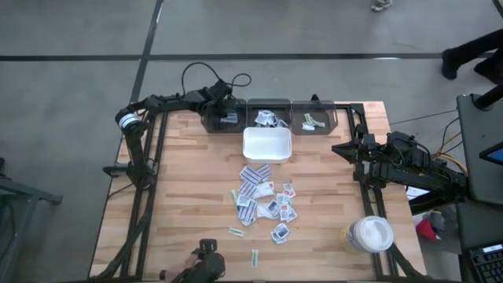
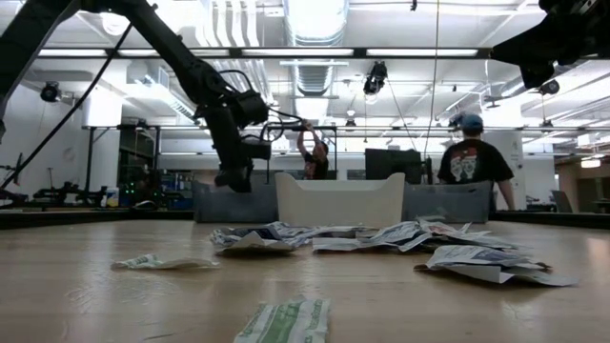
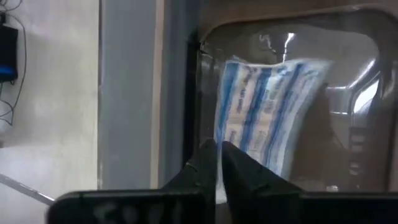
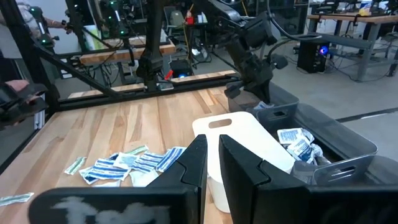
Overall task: Pick & Place First Aid Supplies
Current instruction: Put the blue bandage pack into the left gray bin
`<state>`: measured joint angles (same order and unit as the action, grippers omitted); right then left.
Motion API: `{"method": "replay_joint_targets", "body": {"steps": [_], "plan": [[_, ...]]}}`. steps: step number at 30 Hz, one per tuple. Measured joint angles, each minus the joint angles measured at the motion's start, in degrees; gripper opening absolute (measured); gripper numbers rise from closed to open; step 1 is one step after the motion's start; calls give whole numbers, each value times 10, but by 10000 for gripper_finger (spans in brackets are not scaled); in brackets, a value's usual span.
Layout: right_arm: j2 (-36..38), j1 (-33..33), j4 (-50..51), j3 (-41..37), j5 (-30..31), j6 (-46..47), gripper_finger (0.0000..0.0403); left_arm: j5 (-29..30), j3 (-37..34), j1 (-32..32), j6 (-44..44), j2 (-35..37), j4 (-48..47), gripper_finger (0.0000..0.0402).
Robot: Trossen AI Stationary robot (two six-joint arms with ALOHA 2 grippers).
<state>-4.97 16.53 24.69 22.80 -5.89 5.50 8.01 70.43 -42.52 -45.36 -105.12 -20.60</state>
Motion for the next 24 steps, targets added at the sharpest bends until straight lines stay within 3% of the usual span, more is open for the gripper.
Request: {"method": "replay_joint_targets", "body": {"steps": [3, 7, 12, 16, 24], "plan": [[0, 0, 0, 0, 0, 0, 38, 3, 5, 0, 4, 1, 0, 65], [0, 0, 0, 0, 0, 0, 38, 56, 19, 2, 8, 1, -2, 108], [0, 0, 0, 0, 0, 0, 38, 121, 65, 9, 10, 3, -45, 125], [0, 0, 0, 0, 0, 0, 38, 125, 126, 17, 62, 4, -138, 126], [0, 0, 0, 0, 0, 0, 38, 101, 261, 55, 248, 4, -380, 126]]}}
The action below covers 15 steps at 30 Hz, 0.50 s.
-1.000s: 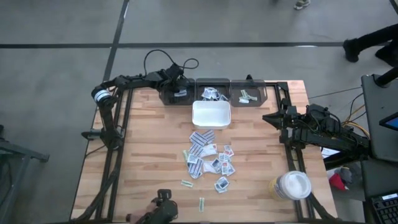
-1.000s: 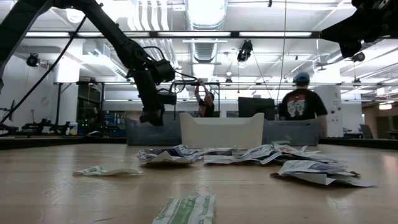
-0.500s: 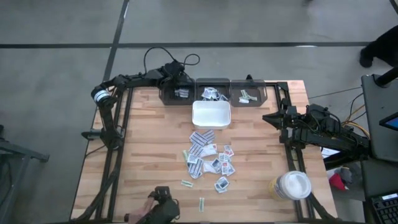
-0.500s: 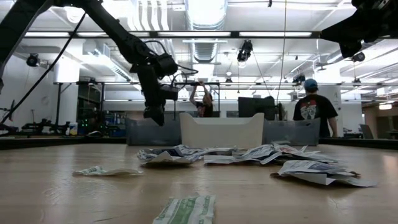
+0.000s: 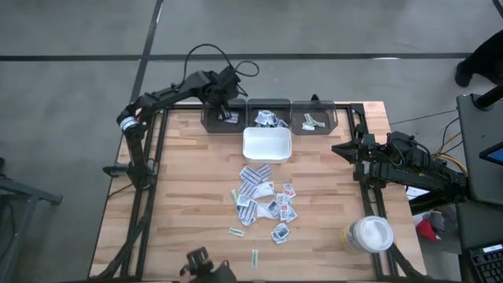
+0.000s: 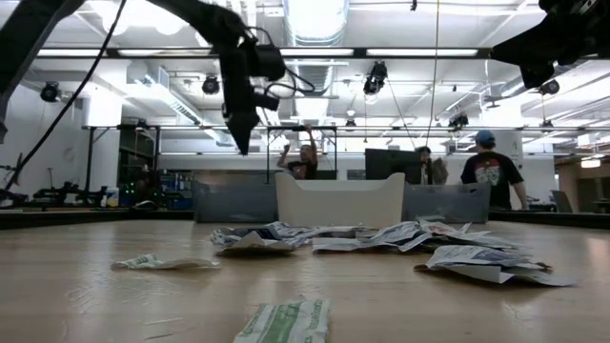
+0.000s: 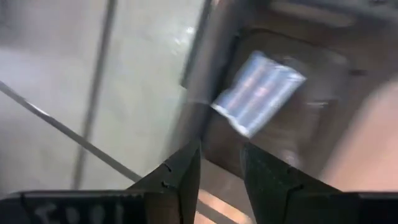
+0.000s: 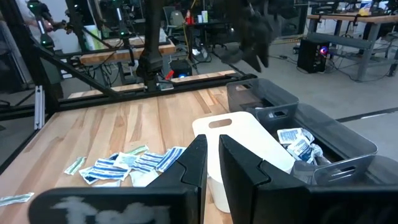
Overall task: Pick & Place First Aid Supplies
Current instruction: Put the blue bandage pack into the left gray bin
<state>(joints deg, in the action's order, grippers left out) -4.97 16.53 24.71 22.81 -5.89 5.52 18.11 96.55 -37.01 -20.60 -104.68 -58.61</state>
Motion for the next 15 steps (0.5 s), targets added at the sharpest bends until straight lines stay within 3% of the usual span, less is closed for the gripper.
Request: {"method": "replay_joint_targets", "body": {"steps": [5, 10, 15], "plan": [[0, 0, 0, 0, 0, 0, 38, -80, 57, 46, 105, 0, -120, 126], [0, 0, 0, 0, 0, 0, 38, -177, 70, 124, 204, 1, -164, 126], [0, 0, 0, 0, 0, 0, 38, -192, 57, 222, 301, 1, -169, 126]]}}
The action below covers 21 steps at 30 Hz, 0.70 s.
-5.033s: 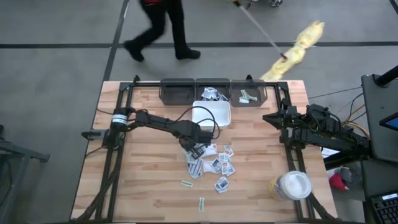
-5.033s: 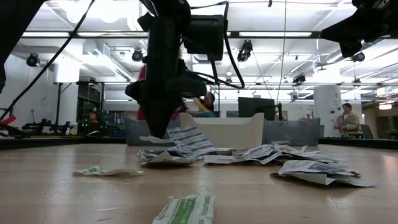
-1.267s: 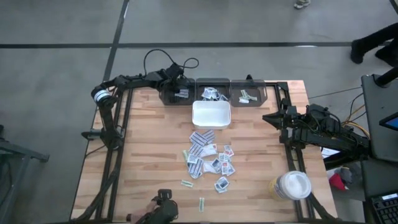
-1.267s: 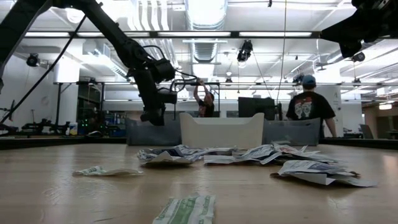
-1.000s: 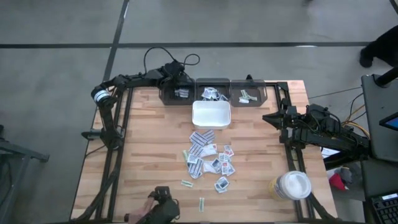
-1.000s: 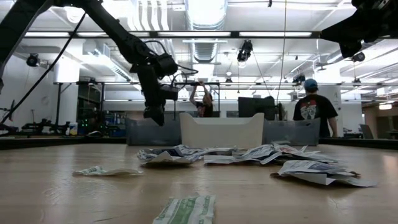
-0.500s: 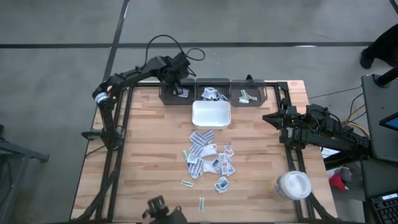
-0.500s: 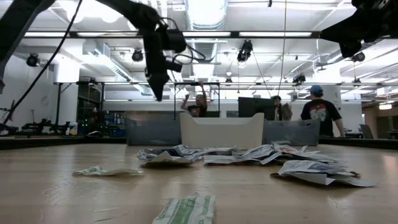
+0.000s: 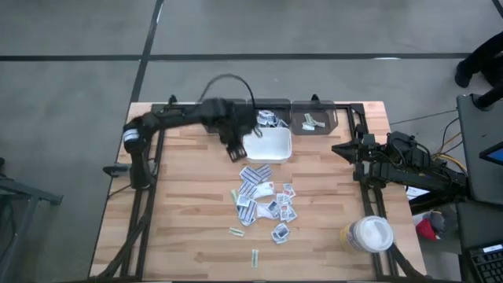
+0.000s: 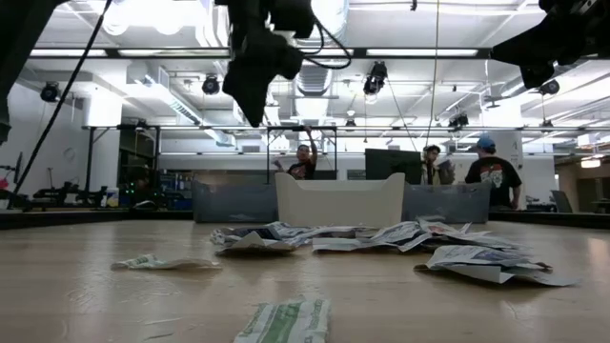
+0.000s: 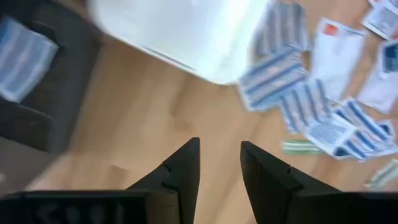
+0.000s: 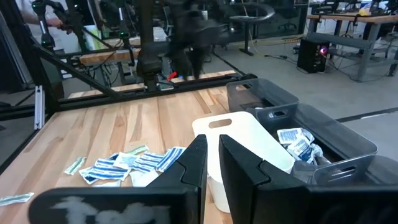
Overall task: Pick & Place First Aid Supplies
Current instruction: Put the blue bandage pack into the left gray bin
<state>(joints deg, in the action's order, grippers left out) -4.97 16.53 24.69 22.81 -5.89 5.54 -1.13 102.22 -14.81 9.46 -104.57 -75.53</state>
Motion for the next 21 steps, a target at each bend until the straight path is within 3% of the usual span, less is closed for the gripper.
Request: {"method": "replay_joint_targets", "body": {"steps": [4, 10, 15, 21], "plan": [[0, 0, 0, 0, 0, 0, 38, 13, -19, 67, 46, 0, 24, 126], [0, 0, 0, 0, 0, 0, 38, 40, -72, 125, 145, 0, 144, 126], [0, 0, 0, 0, 0, 0, 38, 59, -129, 135, 253, 0, 235, 126], [0, 0, 0, 0, 0, 0, 38, 62, -194, 130, 313, -1, 235, 126]]}}
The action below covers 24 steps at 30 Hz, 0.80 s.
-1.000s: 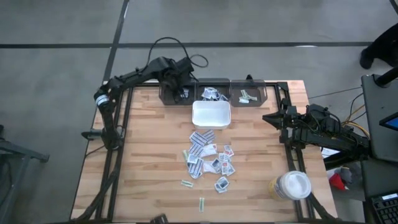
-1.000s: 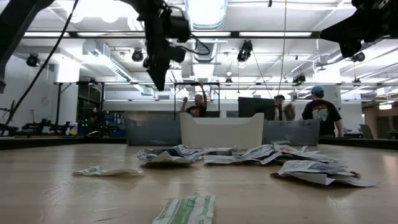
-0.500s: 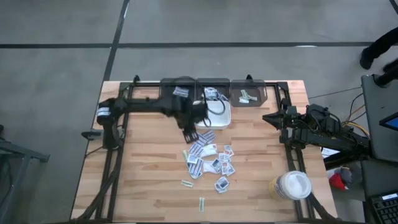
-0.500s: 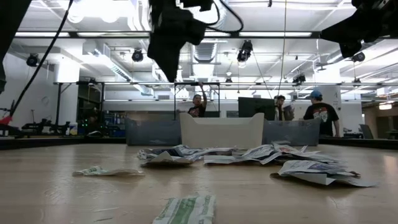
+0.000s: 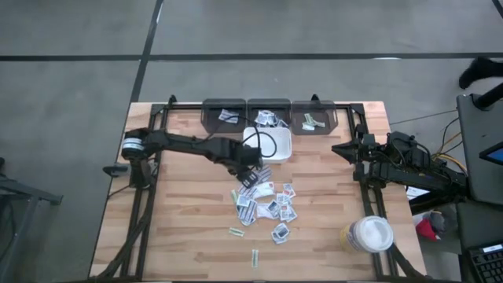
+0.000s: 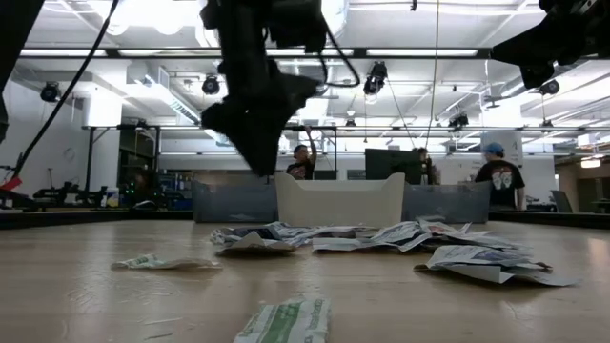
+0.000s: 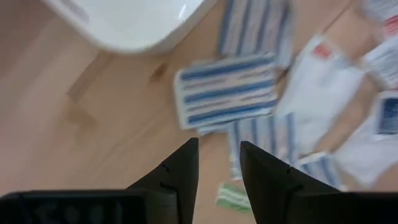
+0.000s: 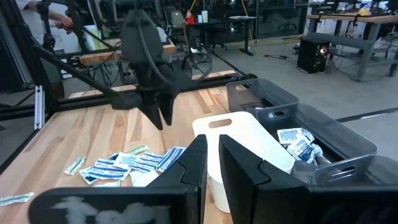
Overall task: Pick & Place First Aid Supplies
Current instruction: Put the blue bandage pack into the left gray bin
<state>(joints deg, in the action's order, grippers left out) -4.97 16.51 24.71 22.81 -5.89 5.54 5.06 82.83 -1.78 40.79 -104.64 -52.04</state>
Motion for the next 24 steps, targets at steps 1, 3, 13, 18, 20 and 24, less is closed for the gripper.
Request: {"method": "replay_joint_targets", "body": {"steps": [1, 3, 13, 18, 20, 24], "plan": [[0, 0, 0, 0, 0, 0, 38, 0, -10, 0, 1, 0, 2, 126], [0, 0, 0, 0, 0, 0, 38, 0, -29, 0, 2, 0, 22, 126], [0, 0, 0, 0, 0, 0, 38, 2, -86, -16, -4, -2, 138, 126], [0, 0, 0, 0, 0, 0, 38, 6, -89, -31, -11, -3, 139, 126], [0, 0, 0, 0, 0, 0, 38, 6, -91, -36, -11, -3, 137, 126], [0, 0, 0, 0, 0, 0, 38, 6, -90, -36, -13, -8, 140, 126]]}}
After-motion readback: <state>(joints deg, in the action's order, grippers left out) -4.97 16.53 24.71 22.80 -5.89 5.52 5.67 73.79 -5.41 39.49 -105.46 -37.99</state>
